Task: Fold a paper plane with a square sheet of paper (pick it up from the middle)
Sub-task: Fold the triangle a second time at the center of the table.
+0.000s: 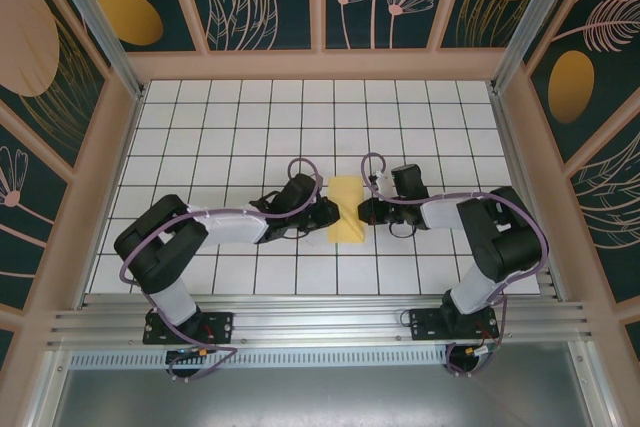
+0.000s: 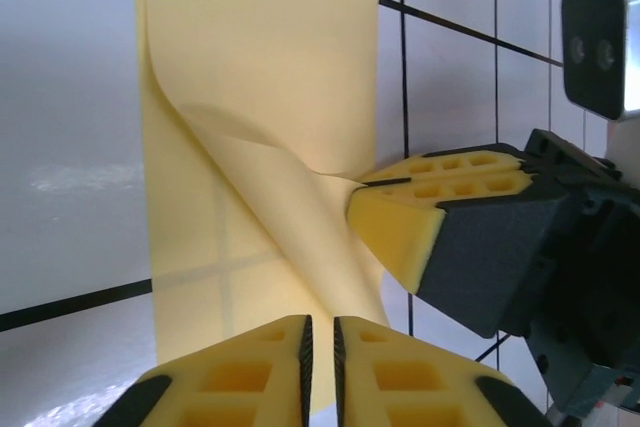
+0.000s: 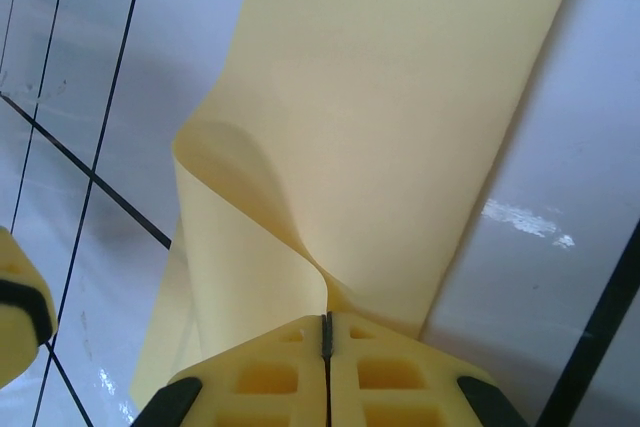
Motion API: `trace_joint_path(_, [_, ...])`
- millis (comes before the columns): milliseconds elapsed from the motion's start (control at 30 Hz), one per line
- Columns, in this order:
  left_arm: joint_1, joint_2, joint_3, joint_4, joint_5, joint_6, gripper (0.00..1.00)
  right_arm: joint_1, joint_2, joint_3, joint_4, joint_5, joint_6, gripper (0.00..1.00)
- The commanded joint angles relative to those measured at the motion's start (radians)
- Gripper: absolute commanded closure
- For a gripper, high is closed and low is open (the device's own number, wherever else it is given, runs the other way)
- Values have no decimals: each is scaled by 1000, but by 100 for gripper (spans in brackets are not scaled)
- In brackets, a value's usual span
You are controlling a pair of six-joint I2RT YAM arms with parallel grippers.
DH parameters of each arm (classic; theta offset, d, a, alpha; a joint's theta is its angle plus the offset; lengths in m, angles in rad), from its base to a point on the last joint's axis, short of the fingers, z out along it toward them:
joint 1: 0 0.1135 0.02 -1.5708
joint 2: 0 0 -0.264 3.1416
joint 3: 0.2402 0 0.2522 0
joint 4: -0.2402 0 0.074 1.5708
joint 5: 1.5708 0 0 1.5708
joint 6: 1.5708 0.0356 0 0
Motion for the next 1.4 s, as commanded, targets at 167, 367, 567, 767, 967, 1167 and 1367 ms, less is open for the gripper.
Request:
trace_joint_path(167, [-2, 55, 3, -29, 17, -1, 87, -7, 3, 35, -19, -53, -25, 93])
trace_joint_path(367, [-1, 102, 10, -17, 46, 7, 89, -5, 14, 41, -25, -56, -31, 92])
trace_joint_path(567, [-1, 122, 17, -29, 44, 12, 89, -5, 28, 50, -31, -46, -34, 92])
trace_joint_path(767, [-1, 119, 8, -32, 39, 10, 89, -5, 50, 59, -43, -33, -40, 92])
trace_joint_path(967, [-2, 119, 16, -39, 38, 15, 89, -6, 50, 52, -52, -9, -38, 92])
trace_joint_path(1167, [-1, 100, 14, -41, 33, 9, 88, -6, 37, 50, -58, 1, -36, 92])
trace_joint_path(1367, [-1, 13, 15, -41, -23, -7, 84, -6, 16, 36, -64, 27, -32, 92])
